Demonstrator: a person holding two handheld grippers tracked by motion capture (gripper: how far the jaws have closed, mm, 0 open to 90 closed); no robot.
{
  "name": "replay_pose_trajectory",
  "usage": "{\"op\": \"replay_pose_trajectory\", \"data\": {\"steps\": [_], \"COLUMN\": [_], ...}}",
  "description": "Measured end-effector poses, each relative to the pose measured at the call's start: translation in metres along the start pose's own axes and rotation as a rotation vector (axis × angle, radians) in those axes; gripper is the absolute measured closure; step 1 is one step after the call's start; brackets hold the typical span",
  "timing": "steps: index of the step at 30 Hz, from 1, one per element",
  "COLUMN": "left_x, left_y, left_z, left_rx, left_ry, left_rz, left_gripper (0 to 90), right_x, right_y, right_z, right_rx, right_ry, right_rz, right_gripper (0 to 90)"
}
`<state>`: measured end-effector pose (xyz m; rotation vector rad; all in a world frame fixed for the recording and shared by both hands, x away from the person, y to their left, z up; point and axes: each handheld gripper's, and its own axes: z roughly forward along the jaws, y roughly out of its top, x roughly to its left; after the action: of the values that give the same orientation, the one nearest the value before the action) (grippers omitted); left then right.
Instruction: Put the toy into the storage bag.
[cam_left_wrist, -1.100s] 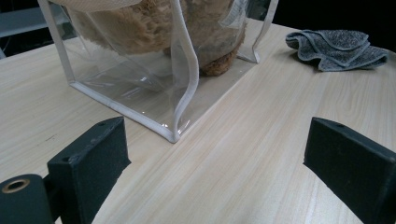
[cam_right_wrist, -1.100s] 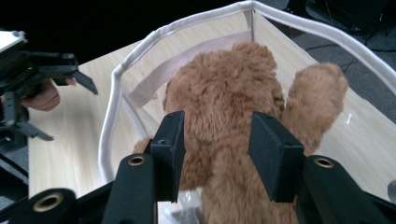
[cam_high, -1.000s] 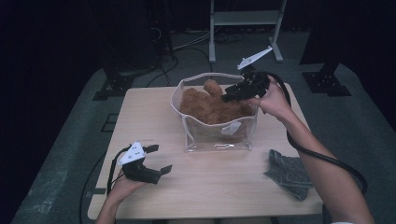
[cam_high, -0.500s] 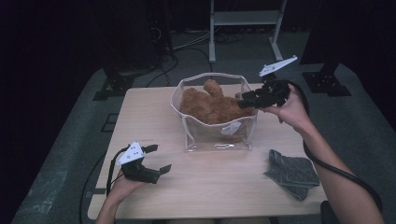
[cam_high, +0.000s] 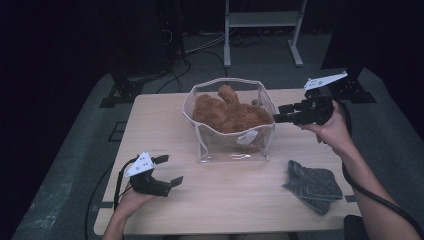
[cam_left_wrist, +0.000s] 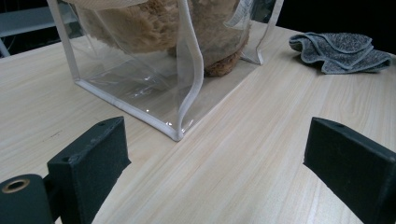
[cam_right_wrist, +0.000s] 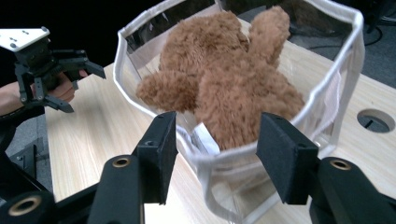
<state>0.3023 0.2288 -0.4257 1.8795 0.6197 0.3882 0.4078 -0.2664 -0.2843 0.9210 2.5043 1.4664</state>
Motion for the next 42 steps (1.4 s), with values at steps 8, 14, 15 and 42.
{"op": "replay_pose_trajectory", "data": {"steps": [8, 14, 15, 42], "left_x": [0.001, 0.001, 0.001, 0.000], "left_y": [0.000, 0.000, 0.000, 0.001], "left_z": [-0.001, -0.001, -0.001, -0.001], "left_rx": [-0.005, 0.003, 0.004, -0.002], "left_ry": [0.005, 0.004, 0.004, 0.004], "left_rz": [-0.002, 0.001, 0.000, 0.002], "left_gripper": [5.2, 5.2, 5.2, 5.2], "right_x": [-0.004, -0.005, -0.005, -0.005], "right_y": [-0.020, -0.035, -0.038, -0.084], "right_z": [-0.006, -0.009, -0.009, -0.017], "right_rx": [-0.016, -0.018, -0.016, -0.059], "right_ry": [-0.008, -0.014, -0.014, -0.015], "right_rz": [0.037, 0.052, 0.054, 0.094], "right_gripper": [42.7, 42.4, 42.2, 37.4]}}
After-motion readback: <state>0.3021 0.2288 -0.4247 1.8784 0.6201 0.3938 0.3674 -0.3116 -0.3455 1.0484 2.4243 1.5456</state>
